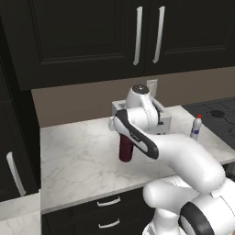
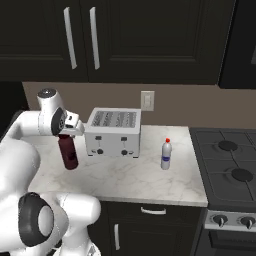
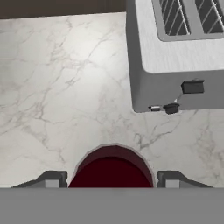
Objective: Place the drinks on the dining counter in a tight cluster.
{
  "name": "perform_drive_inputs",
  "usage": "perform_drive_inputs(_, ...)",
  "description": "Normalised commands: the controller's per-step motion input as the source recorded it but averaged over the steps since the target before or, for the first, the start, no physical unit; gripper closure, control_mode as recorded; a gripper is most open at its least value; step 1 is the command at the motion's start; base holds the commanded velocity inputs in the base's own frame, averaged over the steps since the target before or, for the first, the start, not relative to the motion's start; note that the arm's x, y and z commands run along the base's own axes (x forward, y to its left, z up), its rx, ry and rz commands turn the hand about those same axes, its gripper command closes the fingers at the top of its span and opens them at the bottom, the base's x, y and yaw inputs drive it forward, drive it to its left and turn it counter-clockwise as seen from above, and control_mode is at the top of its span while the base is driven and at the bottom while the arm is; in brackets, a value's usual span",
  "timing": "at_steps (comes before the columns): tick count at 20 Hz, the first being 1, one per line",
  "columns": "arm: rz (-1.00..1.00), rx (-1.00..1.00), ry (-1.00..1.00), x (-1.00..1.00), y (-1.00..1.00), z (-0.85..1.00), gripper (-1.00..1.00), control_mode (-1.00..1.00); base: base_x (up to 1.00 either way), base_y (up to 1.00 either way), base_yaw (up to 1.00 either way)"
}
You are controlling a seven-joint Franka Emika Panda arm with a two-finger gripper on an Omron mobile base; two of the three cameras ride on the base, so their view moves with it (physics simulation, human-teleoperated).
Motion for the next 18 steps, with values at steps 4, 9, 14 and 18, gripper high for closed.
perform_drive_inputs(4,0.00,0.00,-0.13,-0.73,-0.26,0.52,1.00,-1.00,0.00,0.00,0.00)
perform_drive_inputs(9,0.00,0.00,-0.03,-0.64,-0.21,0.68,1.00,-1.00,0.00,0.00,0.00)
perform_drive_inputs(14,0.00,0.00,0.01,-0.42,-0.30,0.62,1.00,-1.00,0.00,0.00,0.00)
perform_drive_inputs(18,0.00,0.00,0.10,-0.46,-0.30,0.67,1.00,-1.00,0.00,0.00,0.00)
